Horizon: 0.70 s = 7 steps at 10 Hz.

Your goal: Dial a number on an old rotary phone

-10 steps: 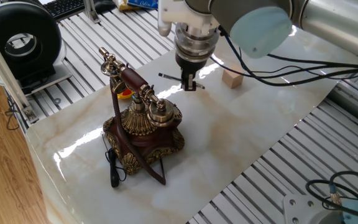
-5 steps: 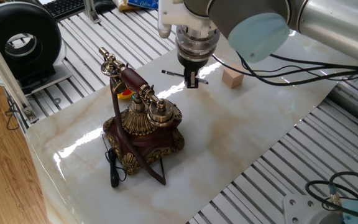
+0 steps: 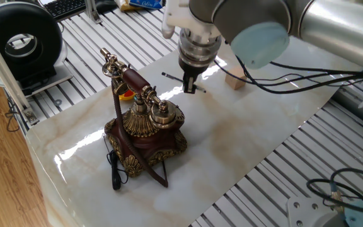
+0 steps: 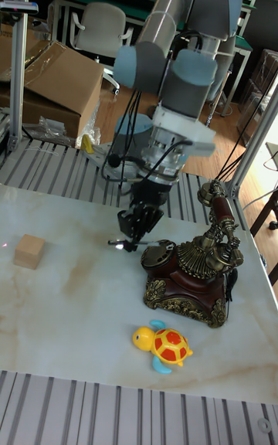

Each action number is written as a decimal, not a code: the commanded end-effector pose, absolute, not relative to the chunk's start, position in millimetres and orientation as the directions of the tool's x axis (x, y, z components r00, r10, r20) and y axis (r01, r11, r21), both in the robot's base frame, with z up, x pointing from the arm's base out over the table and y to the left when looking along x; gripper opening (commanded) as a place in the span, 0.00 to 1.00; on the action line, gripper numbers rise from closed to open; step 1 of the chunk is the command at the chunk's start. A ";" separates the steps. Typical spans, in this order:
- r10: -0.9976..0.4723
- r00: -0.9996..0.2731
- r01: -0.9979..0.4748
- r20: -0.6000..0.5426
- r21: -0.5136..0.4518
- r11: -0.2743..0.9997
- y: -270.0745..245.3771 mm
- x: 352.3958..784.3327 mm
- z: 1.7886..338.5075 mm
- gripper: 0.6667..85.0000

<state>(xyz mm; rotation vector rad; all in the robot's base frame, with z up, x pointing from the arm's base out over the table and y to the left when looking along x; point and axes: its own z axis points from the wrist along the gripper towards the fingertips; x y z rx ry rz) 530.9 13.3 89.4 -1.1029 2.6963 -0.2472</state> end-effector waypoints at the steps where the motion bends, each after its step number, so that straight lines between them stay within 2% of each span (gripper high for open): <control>1: -0.673 -0.728 -0.639 -0.131 -0.227 0.735 -2.3 530.2 63.3 0.01; 3: -0.655 -0.754 -0.612 -0.039 -0.317 0.724 -37.1 526.8 67.8 0.01; 5: -0.695 -0.718 -0.664 0.017 -0.315 0.678 -50.1 521.2 58.6 0.01; 6: -0.703 -0.709 -0.676 0.054 -0.338 0.655 -63.9 518.3 59.1 0.05; 7: -0.706 -0.706 -0.677 0.044 -0.332 0.657 -61.3 519.2 57.4 0.19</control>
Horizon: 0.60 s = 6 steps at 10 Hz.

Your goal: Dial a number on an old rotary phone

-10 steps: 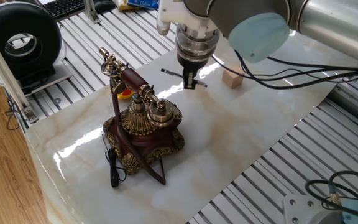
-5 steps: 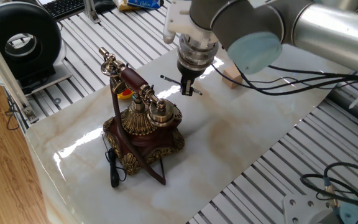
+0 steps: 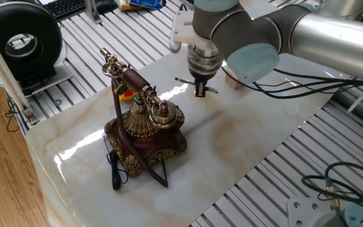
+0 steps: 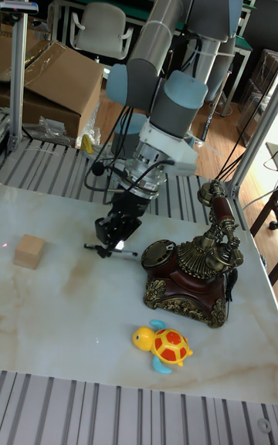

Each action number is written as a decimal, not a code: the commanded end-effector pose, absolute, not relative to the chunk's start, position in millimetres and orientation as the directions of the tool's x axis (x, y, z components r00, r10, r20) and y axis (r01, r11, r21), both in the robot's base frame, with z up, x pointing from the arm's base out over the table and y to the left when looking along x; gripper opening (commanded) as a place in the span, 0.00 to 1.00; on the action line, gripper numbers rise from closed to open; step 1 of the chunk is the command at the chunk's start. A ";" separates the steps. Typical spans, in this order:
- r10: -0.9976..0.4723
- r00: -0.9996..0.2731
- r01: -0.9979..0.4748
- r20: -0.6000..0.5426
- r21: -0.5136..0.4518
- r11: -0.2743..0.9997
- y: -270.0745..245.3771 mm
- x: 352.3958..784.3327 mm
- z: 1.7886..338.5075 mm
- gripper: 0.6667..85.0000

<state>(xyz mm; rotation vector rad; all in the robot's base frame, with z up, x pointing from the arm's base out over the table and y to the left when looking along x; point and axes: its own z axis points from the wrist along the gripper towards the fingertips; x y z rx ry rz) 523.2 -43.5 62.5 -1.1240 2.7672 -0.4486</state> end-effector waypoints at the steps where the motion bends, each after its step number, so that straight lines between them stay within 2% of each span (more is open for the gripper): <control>1: -0.715 -0.699 -0.683 0.031 -0.326 0.654 -57.7 523.5 53.8 0.28; 3: -0.728 -0.686 -0.695 0.016 -0.313 0.648 -52.4 526.4 50.9 0.55; 4: -0.733 -0.680 -0.700 0.011 -0.306 0.645 -50.8 526.9 52.0 0.64; 6: -0.736 -0.677 -0.703 0.001 -0.294 0.647 -46.8 526.7 58.8 0.67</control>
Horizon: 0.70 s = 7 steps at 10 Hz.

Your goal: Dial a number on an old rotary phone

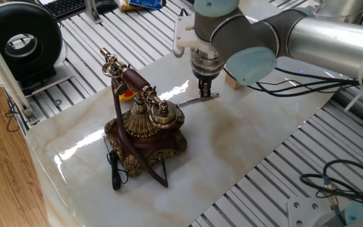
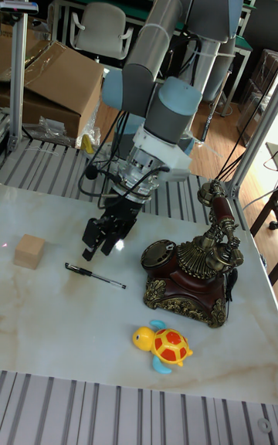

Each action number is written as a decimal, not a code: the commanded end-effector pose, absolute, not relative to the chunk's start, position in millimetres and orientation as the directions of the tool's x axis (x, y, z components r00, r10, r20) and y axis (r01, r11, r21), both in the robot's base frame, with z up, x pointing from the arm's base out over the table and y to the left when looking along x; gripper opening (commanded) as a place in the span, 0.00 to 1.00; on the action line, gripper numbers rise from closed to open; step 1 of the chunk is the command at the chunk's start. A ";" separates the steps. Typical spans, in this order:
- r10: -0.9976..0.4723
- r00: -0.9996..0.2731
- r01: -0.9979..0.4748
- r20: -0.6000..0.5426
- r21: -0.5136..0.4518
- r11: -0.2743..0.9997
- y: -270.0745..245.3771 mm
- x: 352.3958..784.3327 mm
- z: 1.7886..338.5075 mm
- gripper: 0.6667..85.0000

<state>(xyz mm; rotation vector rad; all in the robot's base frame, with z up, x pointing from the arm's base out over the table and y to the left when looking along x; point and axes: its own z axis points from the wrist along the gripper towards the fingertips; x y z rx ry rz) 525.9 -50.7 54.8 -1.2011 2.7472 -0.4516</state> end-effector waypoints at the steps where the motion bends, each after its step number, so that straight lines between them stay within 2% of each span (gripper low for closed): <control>1: -0.725 -0.689 -0.691 -0.020 -0.284 0.664 -38.4 522.2 74.0 0.66; 2: -0.691 -0.722 -0.655 -0.040 -0.281 0.701 -30.3 517.5 88.8 0.57; 3: -0.597 -0.799 -0.565 -0.071 -0.249 0.786 -19.3 508.6 98.1 0.38; 4: -0.475 -0.871 -0.451 -0.123 -0.181 0.874 -2.2 502.8 101.0 0.11; 5: -0.404 -0.905 -0.382 -0.133 -0.162 0.910 -3.8 499.6 102.0 0.01; 7: -0.351 -0.930 -0.340 -0.105 -0.113 0.934 3.6 488.0 97.8 0.01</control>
